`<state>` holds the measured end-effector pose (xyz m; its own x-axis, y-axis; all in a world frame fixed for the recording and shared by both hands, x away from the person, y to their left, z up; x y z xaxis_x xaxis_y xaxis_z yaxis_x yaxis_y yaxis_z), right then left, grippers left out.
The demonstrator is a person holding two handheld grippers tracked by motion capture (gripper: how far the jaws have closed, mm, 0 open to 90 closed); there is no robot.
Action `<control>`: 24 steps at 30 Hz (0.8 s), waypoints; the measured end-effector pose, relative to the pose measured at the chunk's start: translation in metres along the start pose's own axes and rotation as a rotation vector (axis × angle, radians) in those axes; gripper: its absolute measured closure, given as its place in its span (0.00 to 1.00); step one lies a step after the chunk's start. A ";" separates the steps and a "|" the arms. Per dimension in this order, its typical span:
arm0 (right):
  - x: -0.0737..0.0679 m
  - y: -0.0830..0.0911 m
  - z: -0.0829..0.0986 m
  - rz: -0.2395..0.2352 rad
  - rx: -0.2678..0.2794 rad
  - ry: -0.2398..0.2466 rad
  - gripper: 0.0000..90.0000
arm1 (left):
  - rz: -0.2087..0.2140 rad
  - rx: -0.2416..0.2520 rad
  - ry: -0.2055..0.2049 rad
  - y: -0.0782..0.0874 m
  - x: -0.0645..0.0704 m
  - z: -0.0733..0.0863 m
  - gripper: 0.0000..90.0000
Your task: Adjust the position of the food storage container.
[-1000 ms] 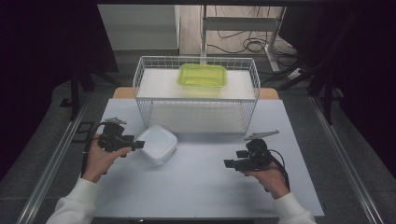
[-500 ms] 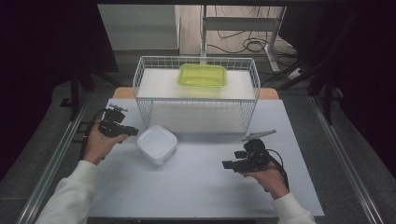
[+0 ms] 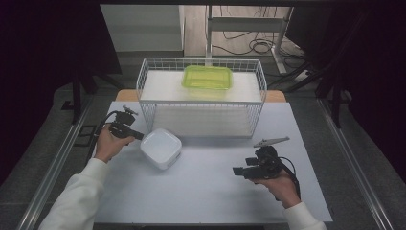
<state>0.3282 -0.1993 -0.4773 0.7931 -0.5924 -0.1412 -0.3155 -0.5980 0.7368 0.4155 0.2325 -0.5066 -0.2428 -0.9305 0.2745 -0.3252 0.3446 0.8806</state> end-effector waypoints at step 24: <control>0.001 0.007 0.005 0.029 0.015 -0.035 0.29 | 0.079 -0.048 -0.098 -0.006 0.038 0.013 1.00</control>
Point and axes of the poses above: each handheld gripper's, and its own axes: y roughly backward along the jaws, z roughly out of its underside, x roughly to its right, the point moved 4 cm from there along -y, roughly forward along the jaws, and after that the axes turned 13 degrees about y, right-handed, at the moved point
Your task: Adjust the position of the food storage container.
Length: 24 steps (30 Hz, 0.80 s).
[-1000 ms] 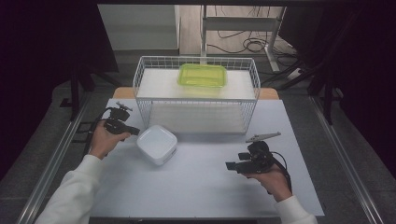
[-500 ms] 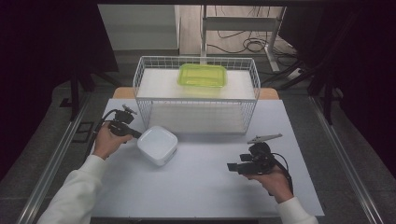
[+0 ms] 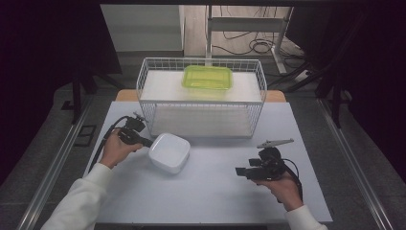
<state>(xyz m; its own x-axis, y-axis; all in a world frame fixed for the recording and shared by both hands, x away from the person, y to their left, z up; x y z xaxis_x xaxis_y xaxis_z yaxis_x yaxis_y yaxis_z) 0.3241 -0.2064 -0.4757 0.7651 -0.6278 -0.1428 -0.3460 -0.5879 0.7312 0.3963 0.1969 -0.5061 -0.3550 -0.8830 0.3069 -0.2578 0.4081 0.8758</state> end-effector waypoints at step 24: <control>0.001 -0.003 0.000 0.000 -0.012 -0.001 0.29 | 0.105 0.000 -0.021 -0.017 0.036 0.006 1.00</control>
Point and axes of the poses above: each handheld gripper's, and its own axes: y roughly backward along the jaws, z roughly out of its underside, x roughly to its right, the point moved 4 cm from there along -y, roughly forward along the jaws, and after that the axes turned 13 degrees about y, right-handed, at the moved point
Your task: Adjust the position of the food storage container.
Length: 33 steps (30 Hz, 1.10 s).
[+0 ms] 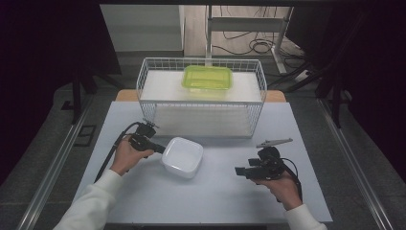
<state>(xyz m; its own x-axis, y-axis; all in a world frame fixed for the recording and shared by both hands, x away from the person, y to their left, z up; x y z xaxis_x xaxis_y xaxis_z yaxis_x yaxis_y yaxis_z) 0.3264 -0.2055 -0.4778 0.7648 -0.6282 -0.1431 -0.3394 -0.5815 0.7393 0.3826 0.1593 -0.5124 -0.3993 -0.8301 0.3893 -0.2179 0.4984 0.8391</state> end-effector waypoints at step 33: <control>0.001 0.001 0.000 -0.009 0.000 -0.006 0.29 | 0.123 -0.029 -0.070 -0.031 0.061 0.012 1.00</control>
Point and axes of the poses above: each handheld gripper's, and its own axes: y roughly backward along the jaws, z roughly out of its underside, x roughly to its right, the point moved 4 cm from there along -y, roughly forward along the jaws, and after that the axes turned 13 degrees about y, right-handed, at the moved point
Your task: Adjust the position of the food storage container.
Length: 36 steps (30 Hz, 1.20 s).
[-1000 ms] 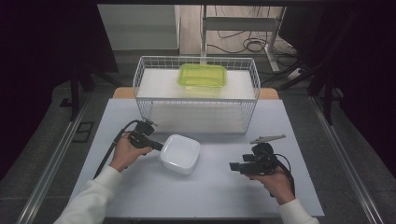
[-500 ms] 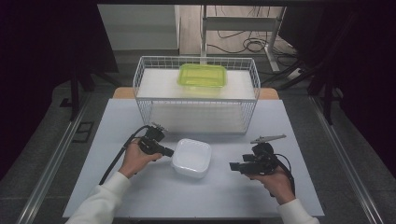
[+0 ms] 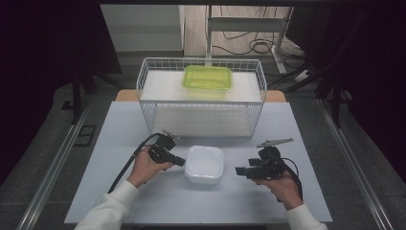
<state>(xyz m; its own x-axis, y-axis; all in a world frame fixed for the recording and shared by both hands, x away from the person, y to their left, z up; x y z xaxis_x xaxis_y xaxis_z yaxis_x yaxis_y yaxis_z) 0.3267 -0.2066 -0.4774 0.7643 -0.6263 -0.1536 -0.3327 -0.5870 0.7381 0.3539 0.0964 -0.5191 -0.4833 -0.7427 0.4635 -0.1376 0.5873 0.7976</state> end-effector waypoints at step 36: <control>0.010 0.007 -0.012 0.009 0.081 -0.014 0.23 | 0.075 0.332 0.218 0.073 -0.010 0.020 0.26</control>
<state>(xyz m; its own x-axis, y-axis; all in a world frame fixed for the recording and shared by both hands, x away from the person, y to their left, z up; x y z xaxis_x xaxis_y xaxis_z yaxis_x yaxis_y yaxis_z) 0.3388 -0.2110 -0.4664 0.7532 -0.6387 -0.1570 -0.3835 -0.6204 0.6841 0.3314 0.1533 -0.4732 -0.3128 -0.7238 0.6151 -0.3984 0.6878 0.6068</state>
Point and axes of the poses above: each handheld gripper's, and its own axes: y roughly backward along the jaws, z roughly out of its underside, x roughly to its right, the point moved 4 cm from there along -y, roughly forward along the jaws, and after that the axes turned 13 degrees about y, right-handed, at the moved point
